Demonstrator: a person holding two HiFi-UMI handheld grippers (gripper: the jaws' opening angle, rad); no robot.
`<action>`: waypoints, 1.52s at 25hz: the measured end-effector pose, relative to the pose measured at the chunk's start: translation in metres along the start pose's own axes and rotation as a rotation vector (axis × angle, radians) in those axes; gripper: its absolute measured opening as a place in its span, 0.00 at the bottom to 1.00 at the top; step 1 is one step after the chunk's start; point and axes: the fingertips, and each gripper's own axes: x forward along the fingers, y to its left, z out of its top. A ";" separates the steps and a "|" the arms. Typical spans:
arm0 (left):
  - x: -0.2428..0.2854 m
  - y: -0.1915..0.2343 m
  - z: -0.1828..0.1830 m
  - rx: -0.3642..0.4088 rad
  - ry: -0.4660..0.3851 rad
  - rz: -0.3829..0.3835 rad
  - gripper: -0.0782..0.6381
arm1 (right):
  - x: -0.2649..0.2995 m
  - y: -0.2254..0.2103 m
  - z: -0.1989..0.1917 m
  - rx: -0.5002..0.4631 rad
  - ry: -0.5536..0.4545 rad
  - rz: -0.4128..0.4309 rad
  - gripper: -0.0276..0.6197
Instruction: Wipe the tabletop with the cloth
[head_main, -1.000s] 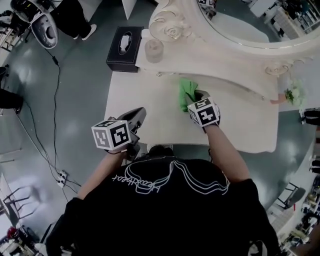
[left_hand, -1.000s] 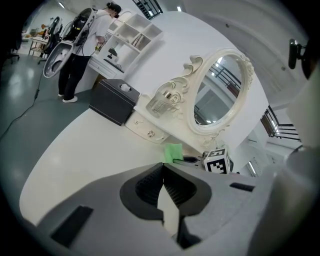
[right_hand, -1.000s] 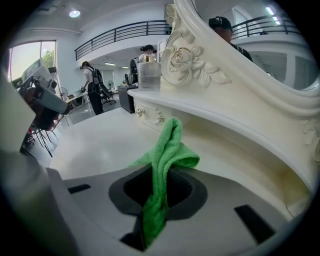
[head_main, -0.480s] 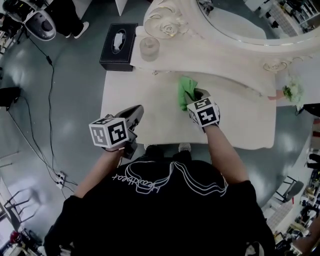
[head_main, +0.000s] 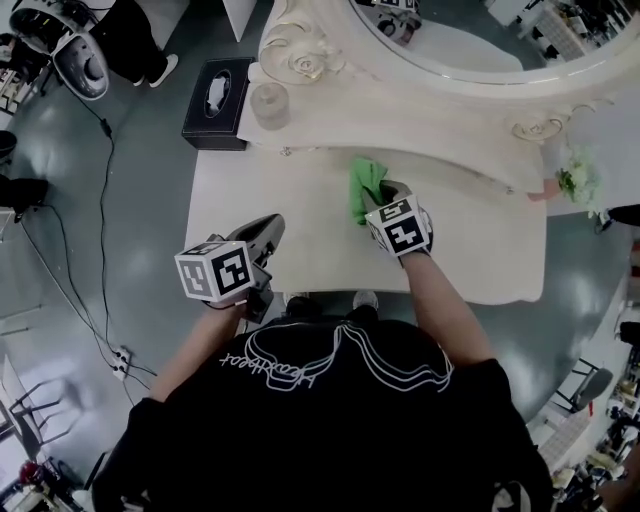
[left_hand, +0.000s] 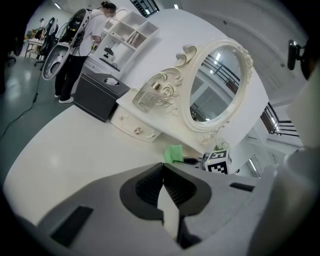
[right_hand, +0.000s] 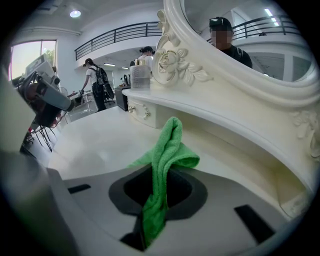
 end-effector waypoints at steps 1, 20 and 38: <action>0.001 -0.003 0.000 0.004 -0.002 0.004 0.12 | -0.002 -0.002 -0.001 0.000 -0.004 0.000 0.13; 0.021 -0.050 -0.022 0.031 0.004 0.030 0.11 | -0.023 -0.042 -0.030 0.013 -0.032 -0.001 0.13; 0.045 -0.091 -0.030 0.074 0.030 0.001 0.12 | -0.054 -0.089 -0.071 0.060 -0.007 -0.060 0.13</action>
